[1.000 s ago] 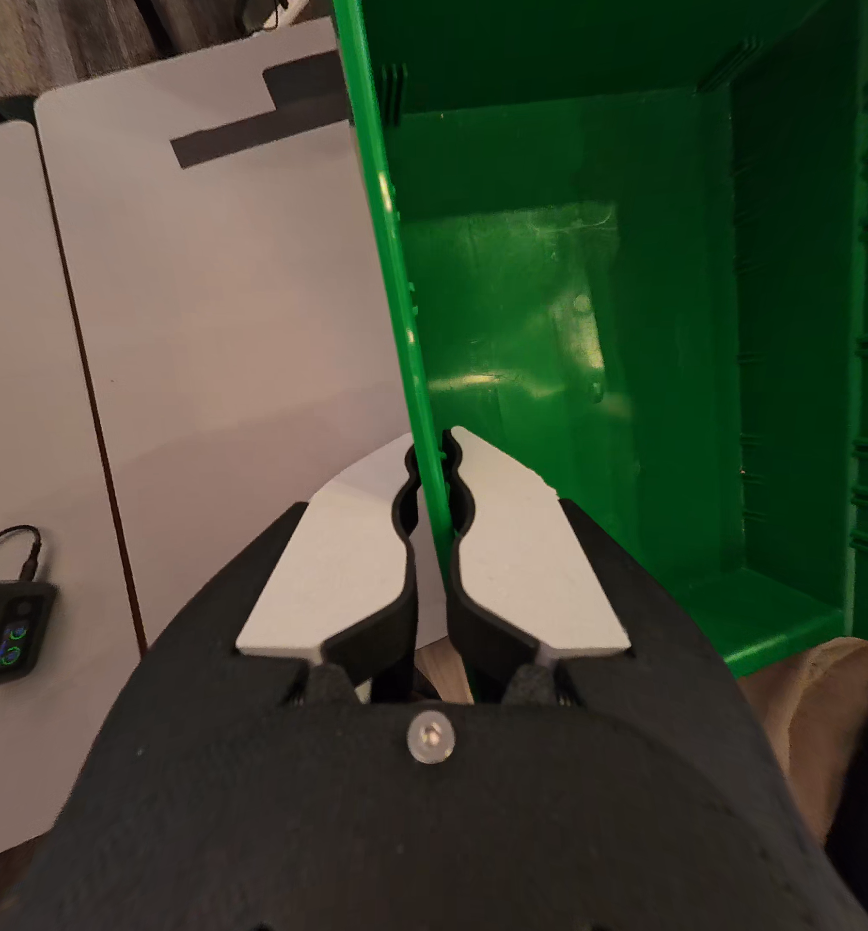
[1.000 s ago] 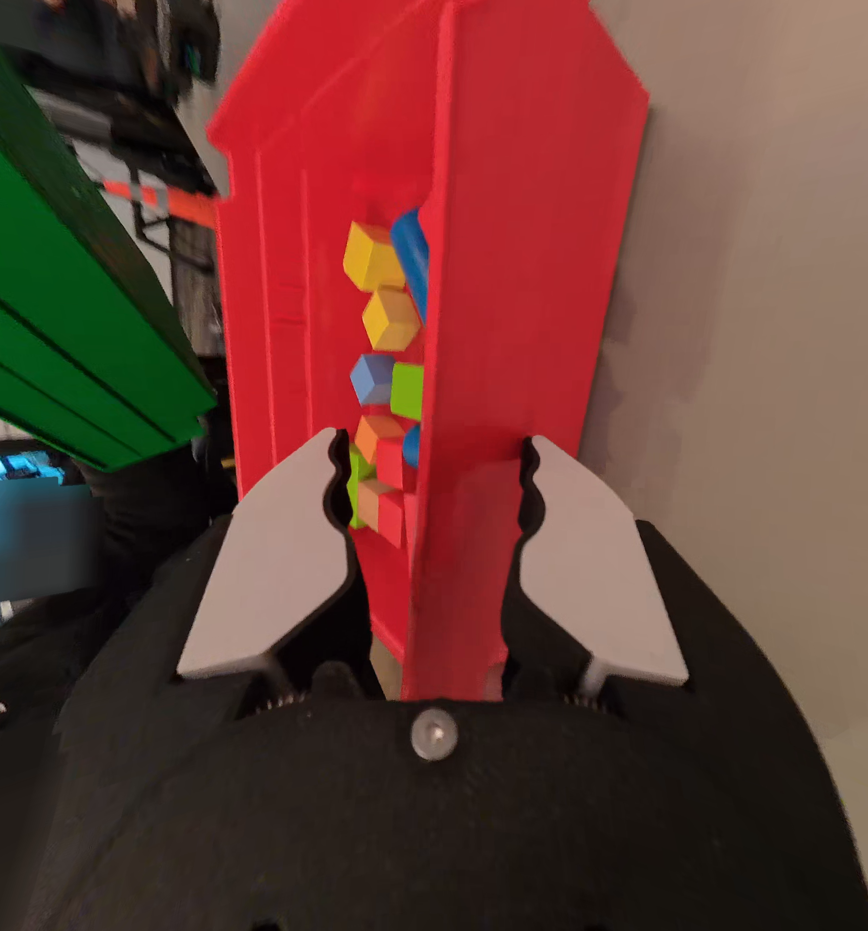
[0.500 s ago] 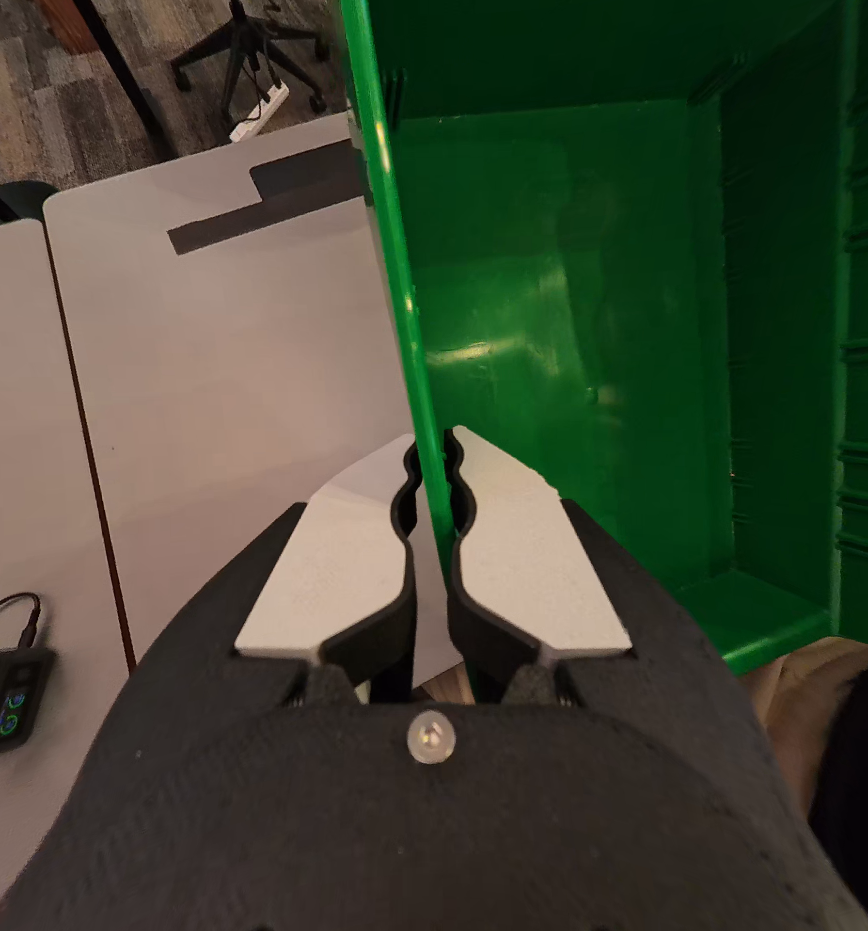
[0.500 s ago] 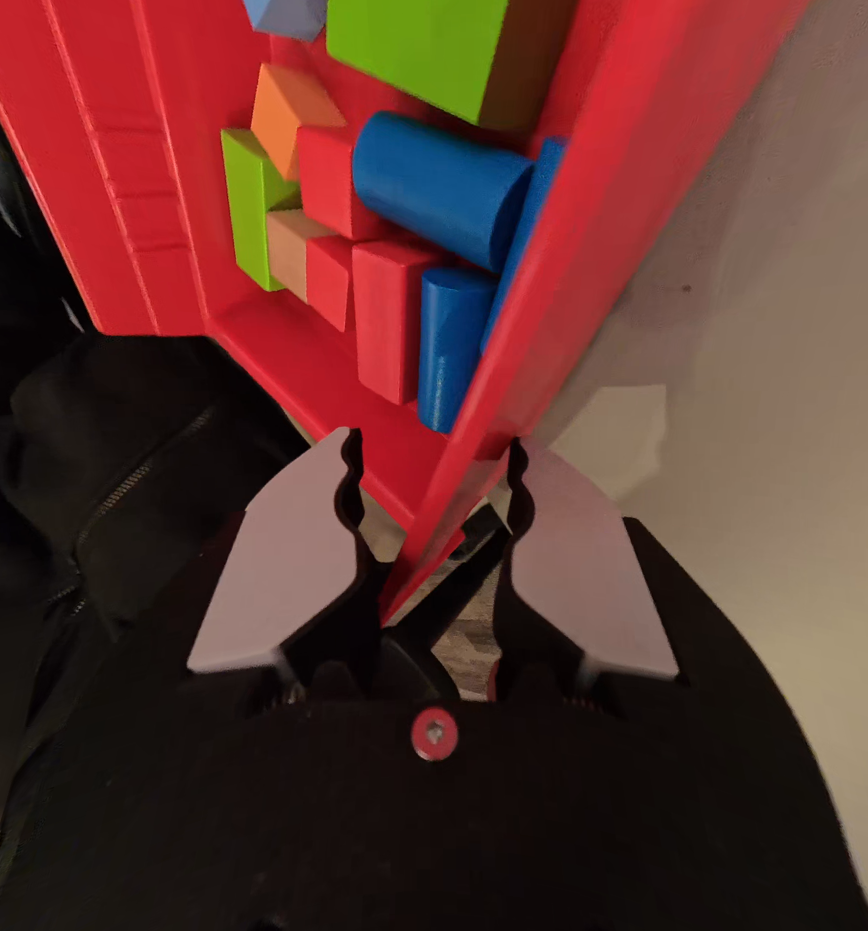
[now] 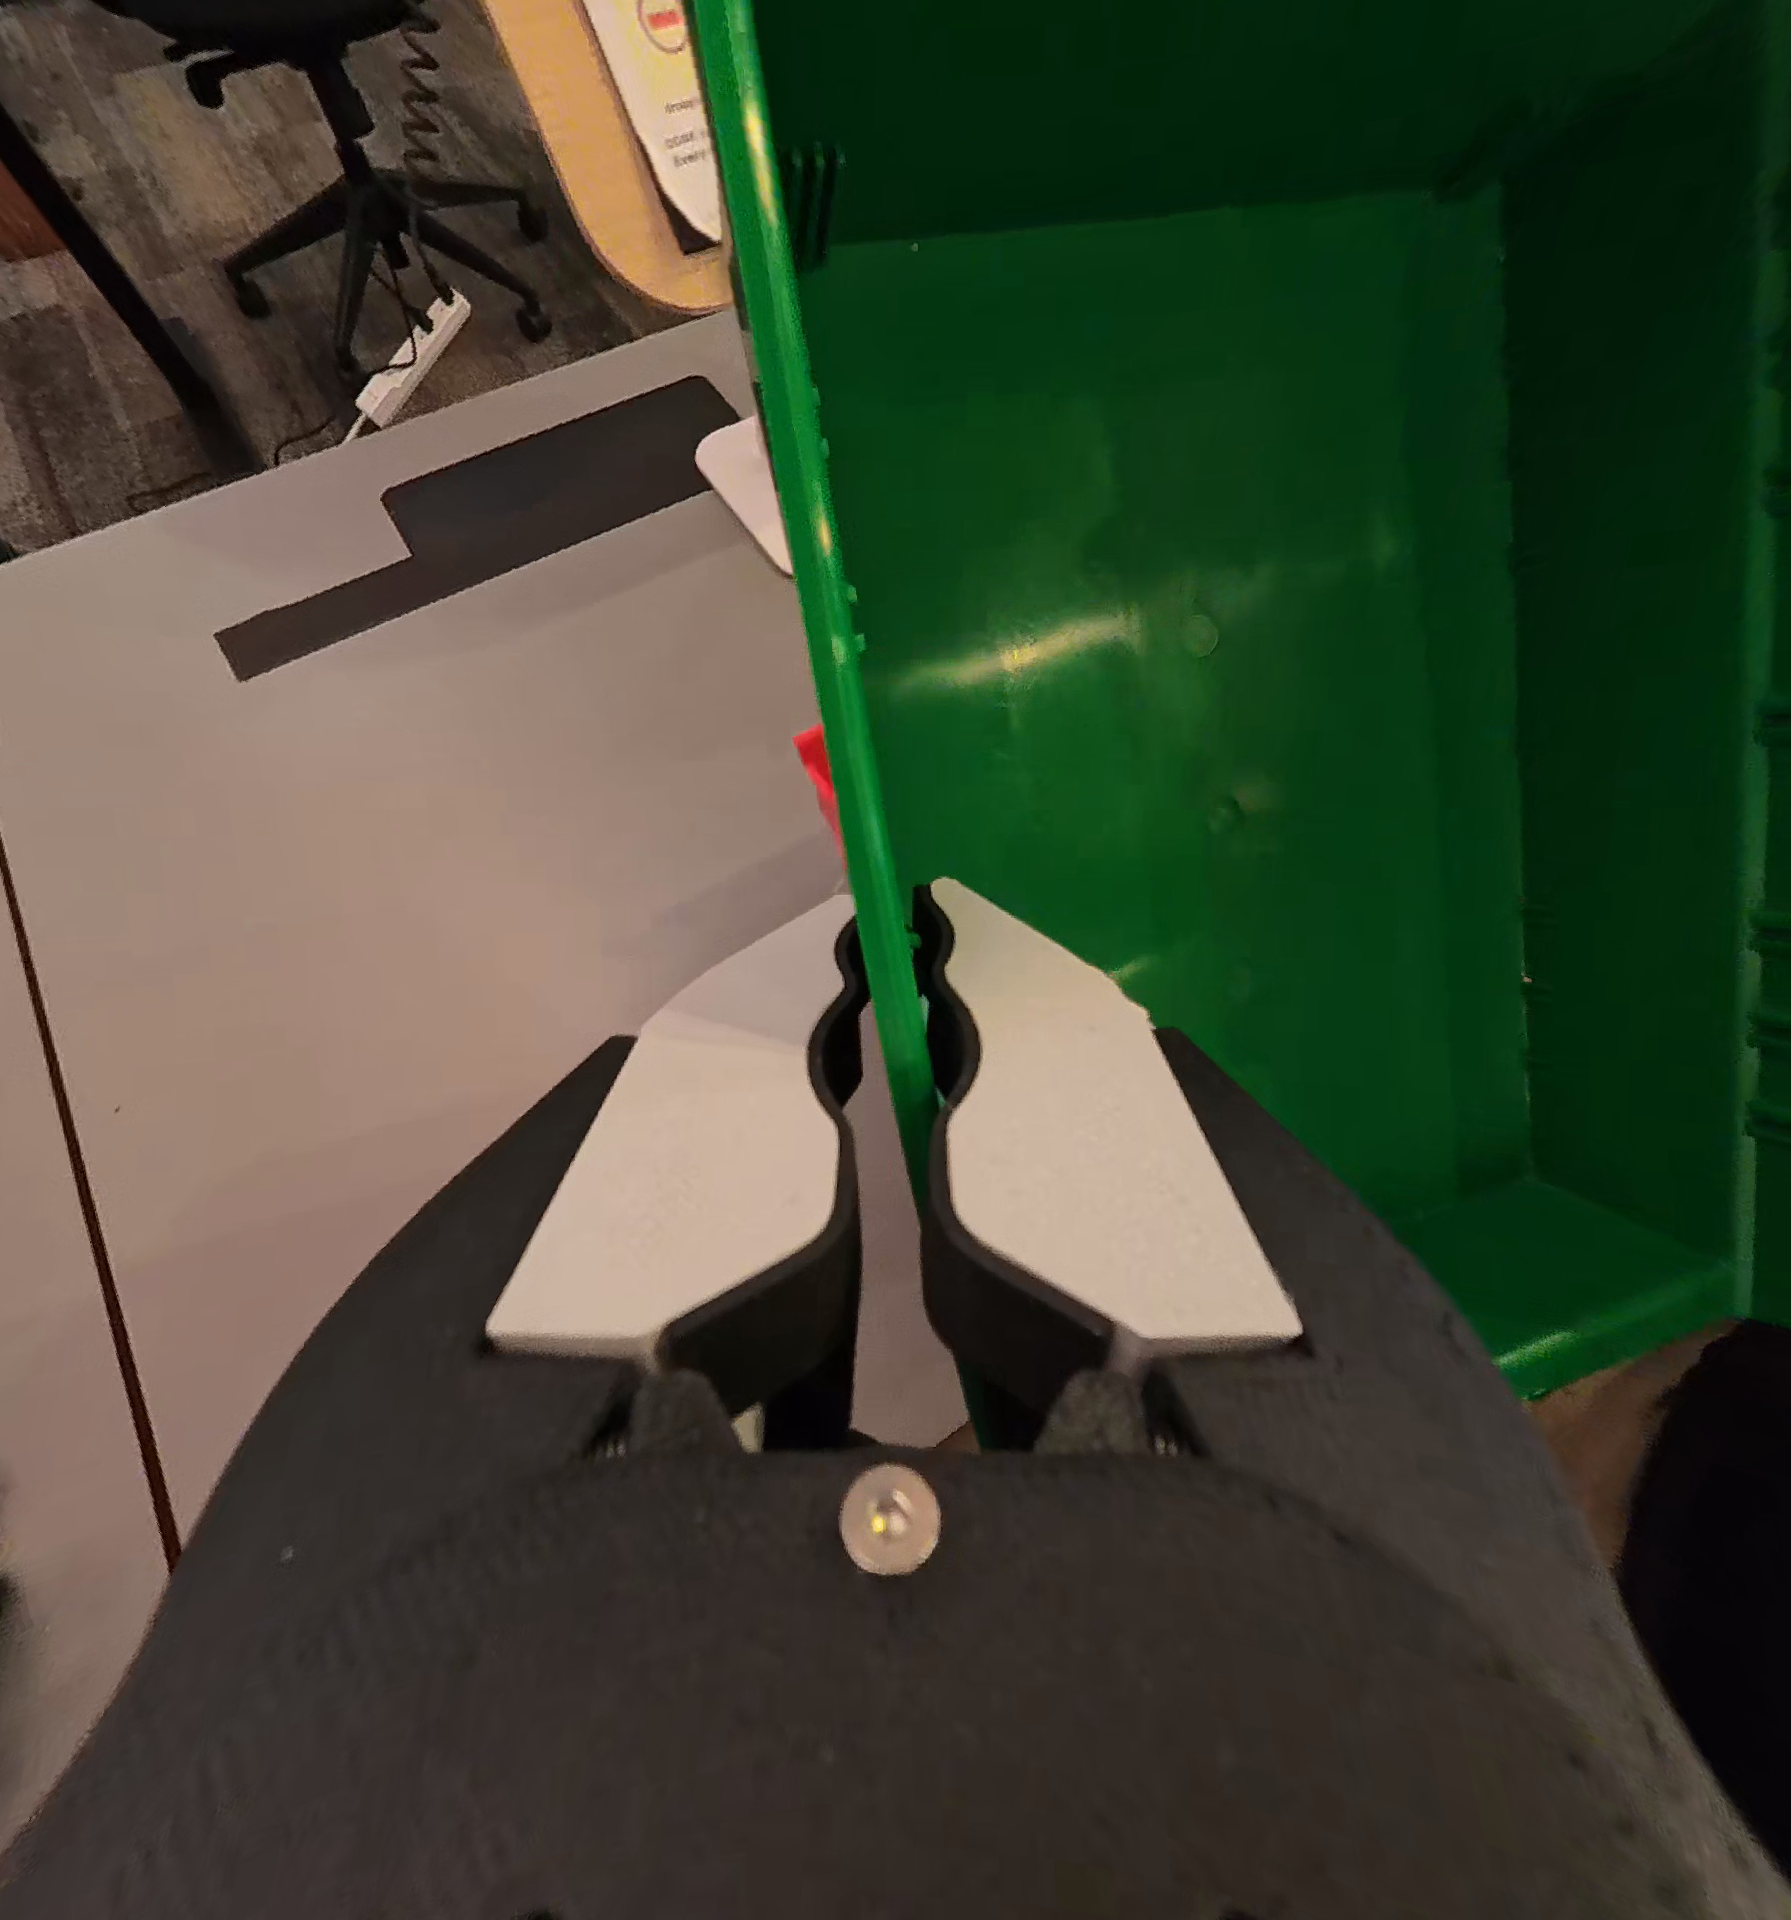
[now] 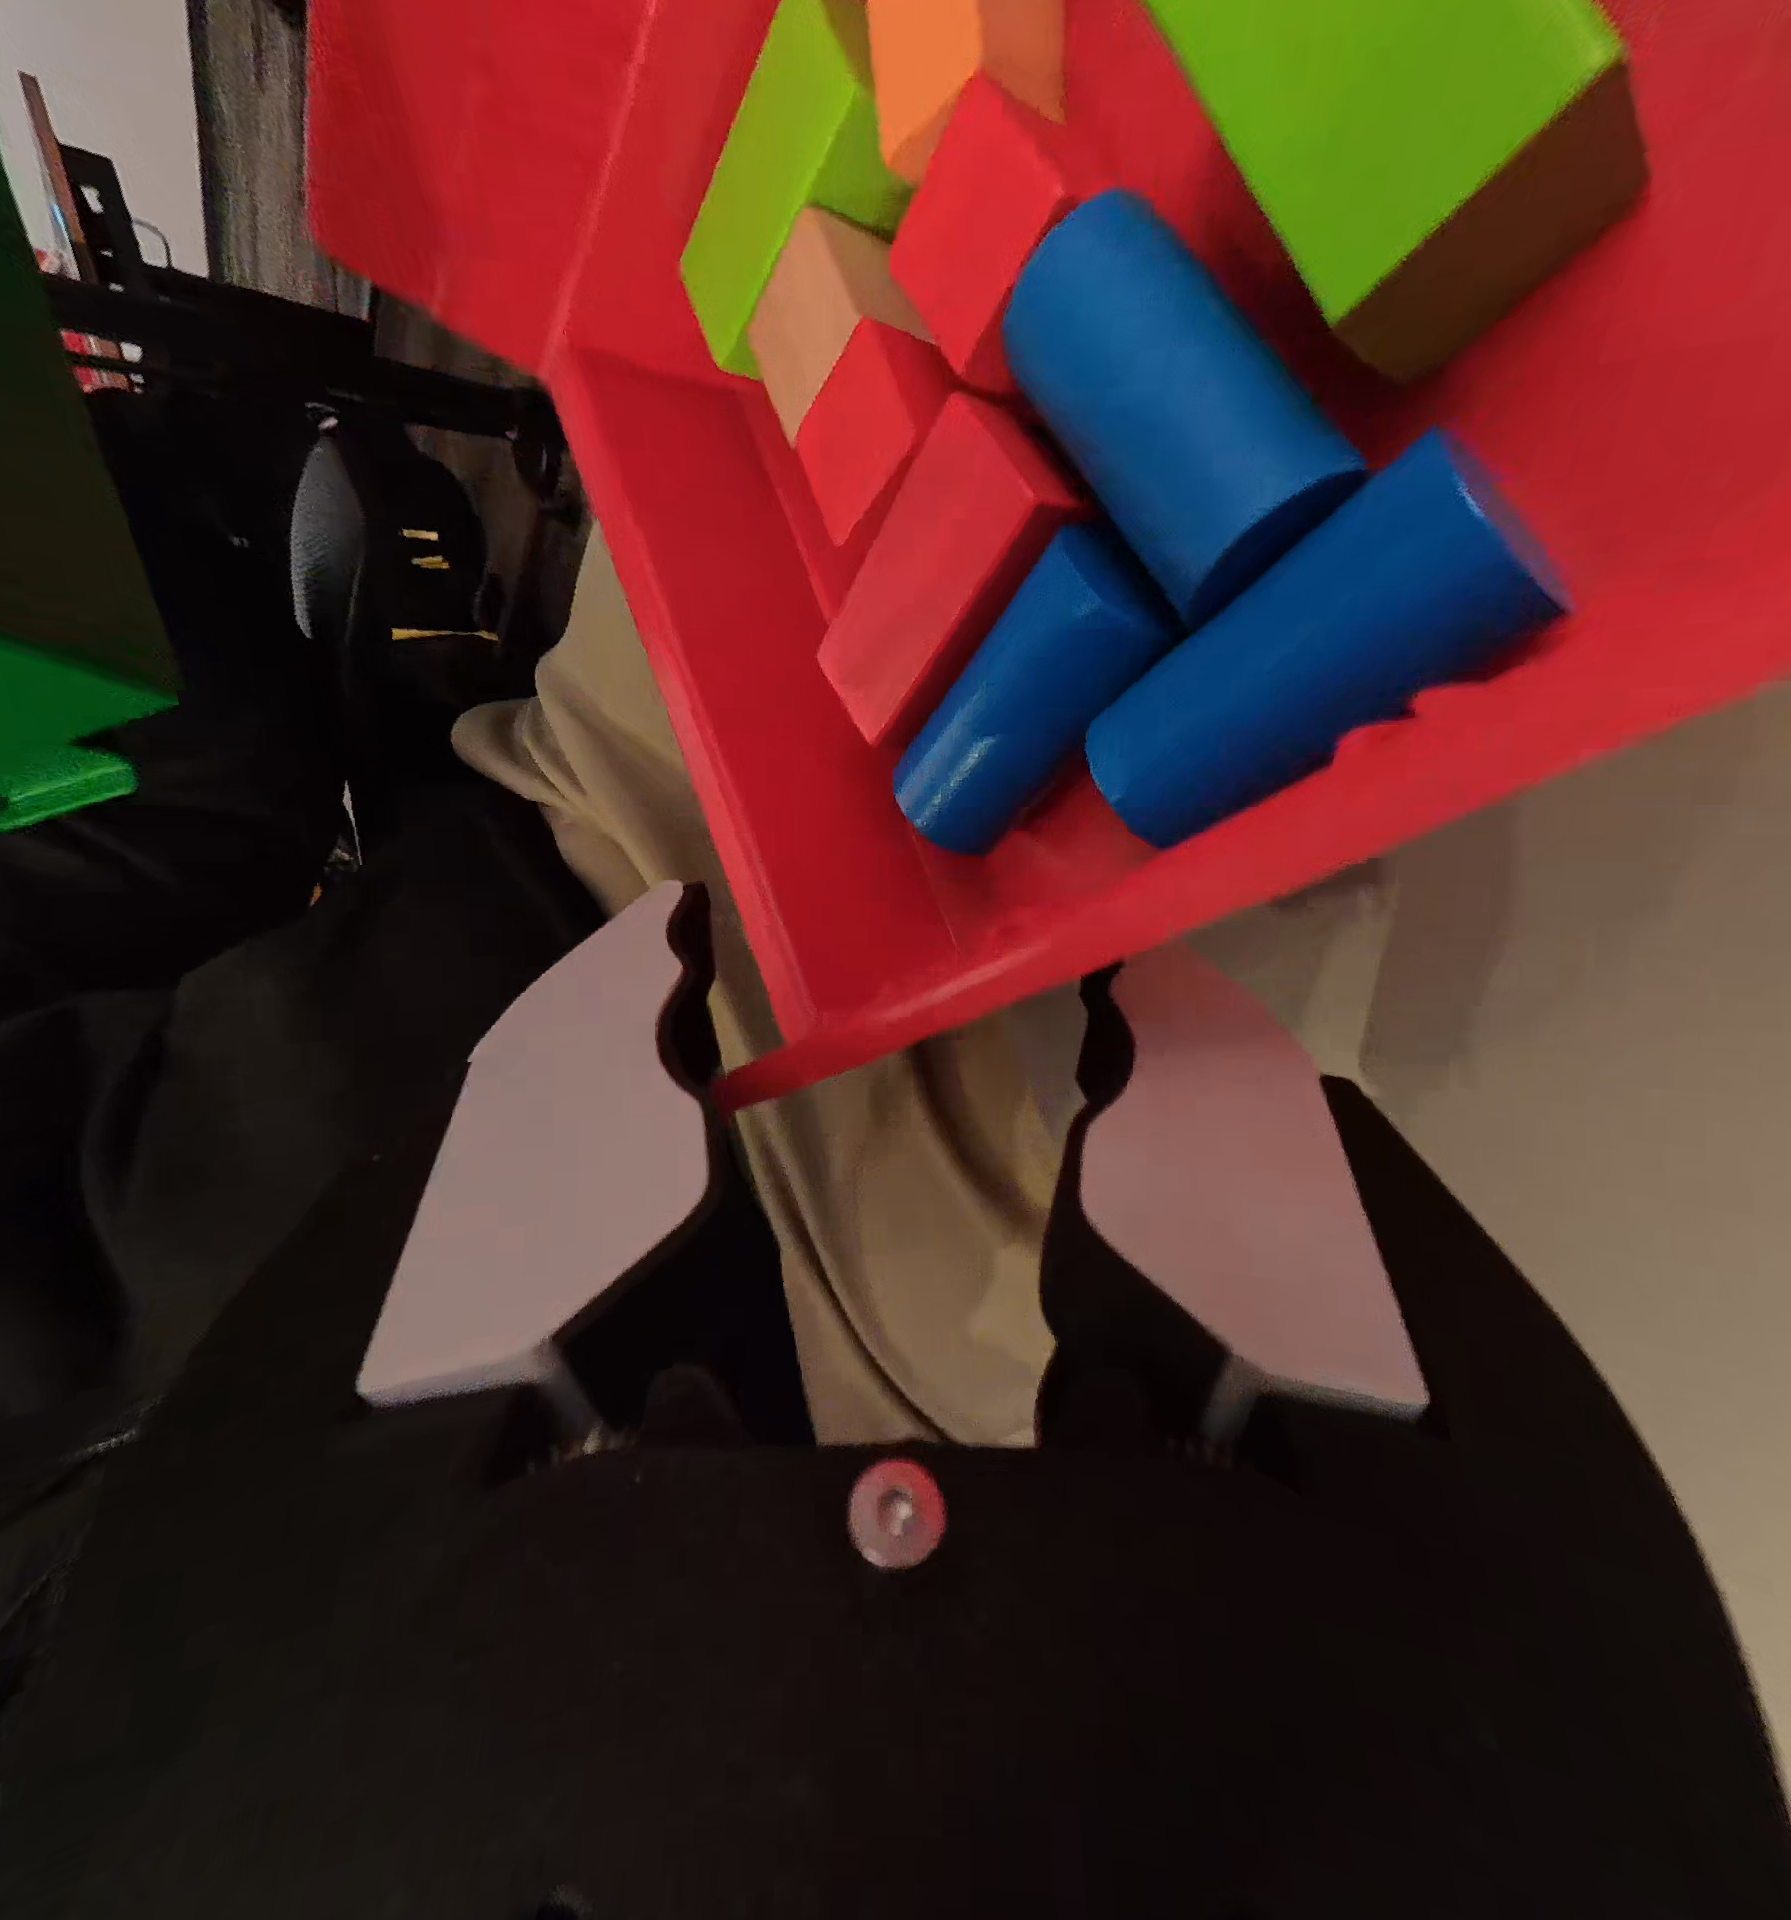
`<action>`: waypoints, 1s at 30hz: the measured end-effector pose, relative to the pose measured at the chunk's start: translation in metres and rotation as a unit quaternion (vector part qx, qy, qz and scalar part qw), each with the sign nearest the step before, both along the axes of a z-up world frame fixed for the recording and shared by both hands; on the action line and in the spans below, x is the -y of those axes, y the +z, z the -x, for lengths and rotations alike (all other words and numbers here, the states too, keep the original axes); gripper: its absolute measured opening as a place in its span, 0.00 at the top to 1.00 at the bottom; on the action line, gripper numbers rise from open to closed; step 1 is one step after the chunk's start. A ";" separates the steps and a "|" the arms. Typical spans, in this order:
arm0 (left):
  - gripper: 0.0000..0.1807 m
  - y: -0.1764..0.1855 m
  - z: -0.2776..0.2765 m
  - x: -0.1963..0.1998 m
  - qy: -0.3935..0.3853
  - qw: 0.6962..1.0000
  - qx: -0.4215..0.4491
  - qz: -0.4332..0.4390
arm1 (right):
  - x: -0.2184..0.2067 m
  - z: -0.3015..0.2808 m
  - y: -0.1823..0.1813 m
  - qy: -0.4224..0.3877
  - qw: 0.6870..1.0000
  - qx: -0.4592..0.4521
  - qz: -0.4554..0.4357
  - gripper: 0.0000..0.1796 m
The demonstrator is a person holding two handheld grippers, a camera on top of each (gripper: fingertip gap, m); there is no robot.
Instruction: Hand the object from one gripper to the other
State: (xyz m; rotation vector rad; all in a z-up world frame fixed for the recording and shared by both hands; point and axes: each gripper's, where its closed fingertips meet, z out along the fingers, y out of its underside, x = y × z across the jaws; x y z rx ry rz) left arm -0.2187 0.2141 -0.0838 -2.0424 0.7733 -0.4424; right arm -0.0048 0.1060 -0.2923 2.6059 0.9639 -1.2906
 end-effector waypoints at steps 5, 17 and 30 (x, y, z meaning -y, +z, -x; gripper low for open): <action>0.96 0.003 -0.018 0.003 -0.013 1.000 0.006 -0.004 | 0.011 -0.003 0.015 0.043 0.998 -0.046 0.015 0.62; 0.96 -0.027 -0.211 0.025 -0.150 0.986 0.072 0.035 | -0.056 -0.203 0.147 -0.236 0.950 -0.135 -0.152 0.69; 0.96 -0.108 -0.360 0.017 -0.175 0.975 0.043 0.132 | -0.042 -0.365 0.111 -0.434 0.887 0.024 -0.153 0.79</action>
